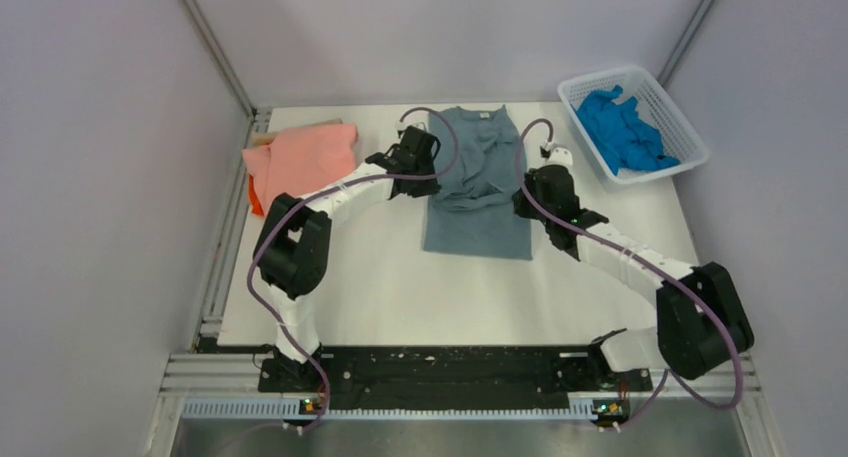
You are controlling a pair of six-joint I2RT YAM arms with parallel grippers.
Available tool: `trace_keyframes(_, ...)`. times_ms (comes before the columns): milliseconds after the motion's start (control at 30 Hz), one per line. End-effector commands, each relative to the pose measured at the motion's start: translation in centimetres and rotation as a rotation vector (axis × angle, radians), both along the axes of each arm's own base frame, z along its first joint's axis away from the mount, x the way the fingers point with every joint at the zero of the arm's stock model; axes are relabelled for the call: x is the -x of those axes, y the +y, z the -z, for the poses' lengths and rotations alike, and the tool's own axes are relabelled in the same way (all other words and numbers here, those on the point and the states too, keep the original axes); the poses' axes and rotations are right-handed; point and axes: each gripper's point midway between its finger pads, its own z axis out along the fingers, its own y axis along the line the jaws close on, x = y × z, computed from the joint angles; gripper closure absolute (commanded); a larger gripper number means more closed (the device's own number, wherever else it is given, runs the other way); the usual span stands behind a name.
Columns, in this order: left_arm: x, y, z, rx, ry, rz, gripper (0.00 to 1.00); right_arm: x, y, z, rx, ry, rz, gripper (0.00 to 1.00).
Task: Fold and stack the t-shirts
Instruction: Fold the folded rectangular tshirt in 1/3 of the way
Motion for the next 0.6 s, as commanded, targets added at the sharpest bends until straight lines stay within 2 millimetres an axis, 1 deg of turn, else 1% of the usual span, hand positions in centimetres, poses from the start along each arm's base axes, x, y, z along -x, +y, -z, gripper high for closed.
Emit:
trace_keyframes(0, -3.7, -0.7, -0.4, 0.062, -0.034, -0.024, 0.73, -3.9, 0.1, -0.9, -0.054, -0.050, 0.032, 0.94)
trace_keyframes(33, -4.3, -0.6, -0.4, 0.066, -0.032, -0.027, 0.69, -5.0, 0.0, -1.2, -0.054, -0.064, 0.040, 0.90)
trace_keyframes(67, -5.0, -0.4, -0.6, 0.068, -0.031, -0.034, 0.64, -5.9, -0.2, -0.9, -0.041, -0.057, 0.046, 0.83)
trace_keyframes(100, -5.7, -0.1, -1.0, 0.072, -0.035, -0.040, 0.57, -6.7, -0.4, -1.3, -0.032, -0.063, 0.051, 0.78)
trace_keyframes(133, -6.2, 0.1, -1.7, 0.075, -0.045, -0.039, 0.50, -7.4, -0.7, -1.9, -0.015, -0.076, 0.052, 0.68)
trace_keyframes(200, -6.6, 0.6, -3.4, 0.078, -0.050, -0.031, 0.39, -7.9, -1.1, -3.1, 0.026, -0.090, 0.056, 0.35)
trace_keyframes(233, -6.5, 0.8, -4.4, 0.078, -0.062, -0.023, 0.35, -7.8, -1.3, -3.6, 0.036, -0.089, 0.055, 0.21)
trace_keyframes(267, -6.1, 1.2, -5.3, 0.075, -0.078, -0.030, 0.31, -7.3, -1.4, -3.9, 0.044, -0.080, 0.049, 0.13)
trace_keyframes(300, -5.7, 1.5, -6.4, 0.084, -0.102, -0.035, 0.26, -6.7, -1.4, -4.1, 0.042, -0.082, 0.032, 0.09)
trace_keyframes(333, -4.6, 2.0, -6.1, 0.084, -0.101, -0.035, 0.18, -5.9, -1.1, -4.3, 0.031, -0.087, 0.000, 0.08)
trace_keyframes(367, -3.7, 2.3, -6.4, 0.102, -0.115, -0.031, 0.12, -4.9, -0.5, -4.3, 0.005, -0.091, -0.040, 0.07)
trace_keyframes(400, -2.8, 2.4, -6.8, 0.124, -0.133, -0.024, 0.09, -3.8, 0.3, -4.1, -0.029, -0.090, -0.092, 0.07)
trace_keyframes(433, -1.2, 2.2, -7.7, 0.174, -0.149, 0.011, 0.05, -2.5, 1.4, -3.9, -0.069, -0.085, -0.159, 0.07)
trace_keyframes(500, 1.1, 1.7, -7.7, 0.248, -0.164, 0.057, 0.04, -0.1, 3.3, -2.9, -0.117, -0.066, -0.255, 0.06)
trace_keyframes(567, 3.8, 1.1, -7.2, 0.311, -0.162, 0.108, 0.04, 1.8, 4.9, -1.4, -0.115, -0.033, -0.318, 0.06)
